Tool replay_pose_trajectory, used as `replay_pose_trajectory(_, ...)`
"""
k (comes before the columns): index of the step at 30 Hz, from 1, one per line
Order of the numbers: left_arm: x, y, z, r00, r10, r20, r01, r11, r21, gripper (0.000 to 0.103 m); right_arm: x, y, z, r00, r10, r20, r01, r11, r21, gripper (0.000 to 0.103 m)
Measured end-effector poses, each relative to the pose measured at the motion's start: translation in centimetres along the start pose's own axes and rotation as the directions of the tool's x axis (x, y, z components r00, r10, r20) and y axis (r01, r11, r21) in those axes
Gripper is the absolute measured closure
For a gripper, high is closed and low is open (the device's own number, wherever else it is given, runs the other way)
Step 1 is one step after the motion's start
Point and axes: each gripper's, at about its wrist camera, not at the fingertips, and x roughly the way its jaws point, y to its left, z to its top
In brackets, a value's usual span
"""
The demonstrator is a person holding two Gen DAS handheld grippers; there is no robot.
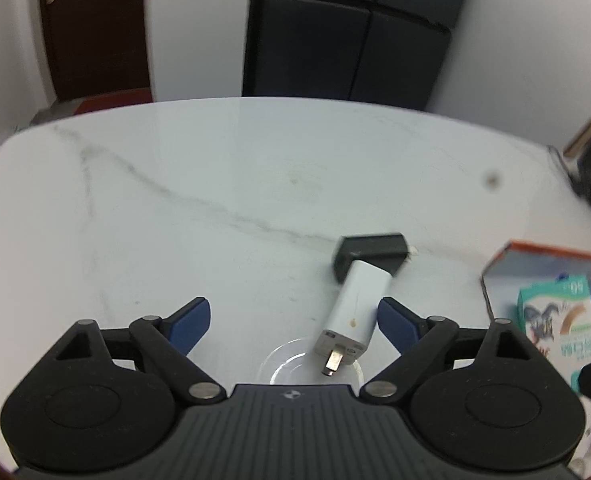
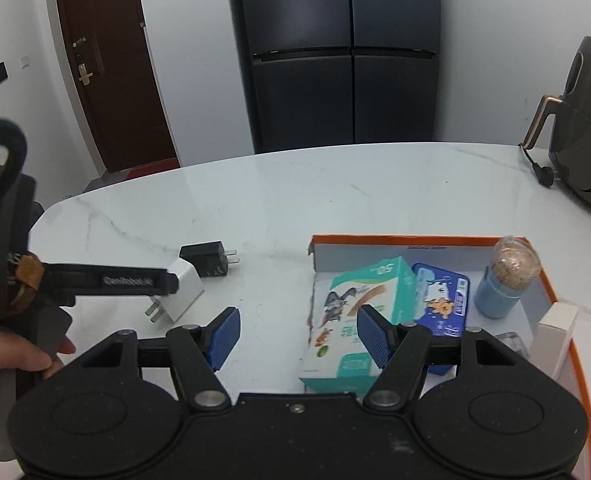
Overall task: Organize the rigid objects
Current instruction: 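Move both grippers toward the white and black plug adapters on the table, then grasp the white plug adapter with the left gripper while the right grasps the black adapter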
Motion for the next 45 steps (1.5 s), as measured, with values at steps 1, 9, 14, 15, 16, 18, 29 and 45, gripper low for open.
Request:
replay_pose_trajectory(1,-0.1,0.7,0.0,1.0,0.0,0.007,0.0,1.0,-0.018,0.009,0.2,0.2,0.0,1.0,0.004,-0.001,-0.004,1.0,0.0,0.025)
replay_pose_trajectory(9,-0.1,4.4,-0.2,1.0,0.022,0.003,-0.021,0.997,-0.069,0.01,1.3,2.4,0.2,0.999,0.035,0.007,-0.035,0.999,-0.026,0.025)
replay_pose_trajectory(14,0.3,2.2,-0.5,0.997,-0.065,0.03,0.061,0.991,0.115,0.006,1.8,2.6,0.5,1.0,0.028,0.0,-0.028,0.999,-0.032,0.025)
replay_pose_trajectory(15,0.5,1.5,-0.4,0.997,-0.073,0.033,0.066,0.984,0.163,0.006,1.9,2.5,0.5,1.0,0.024,-0.001,-0.024,0.999,-0.033,0.025)
replay_pose_trajectory(16,0.9,1.0,-0.3,0.996,-0.078,0.032,0.07,0.977,0.202,0.006,2.0,2.5,0.6,1.0,0.02,-0.002,-0.02,0.999,-0.034,0.025)
replay_pose_trajectory(18,1.8,0.3,-0.2,0.996,-0.085,0.018,0.078,0.962,0.262,0.012,2.1,2.5,0.6,1.0,0.012,-0.001,-0.012,0.999,-0.033,0.025)
replay_pose_trajectory(29,2.7,1.3,0.3,0.999,-0.044,0.019,0.037,0.957,0.288,0.062,3.7,3.0,1.0,0.999,0.033,-0.008,-0.034,0.999,-0.042,0.025)
replay_pose_trajectory(45,-2.6,6.2,-4.1,0.997,0.074,0.021,-0.075,0.996,0.045,0.061,12.5,7.4,5.8,0.991,0.124,-0.047,-0.13,0.975,-0.178,0.02)
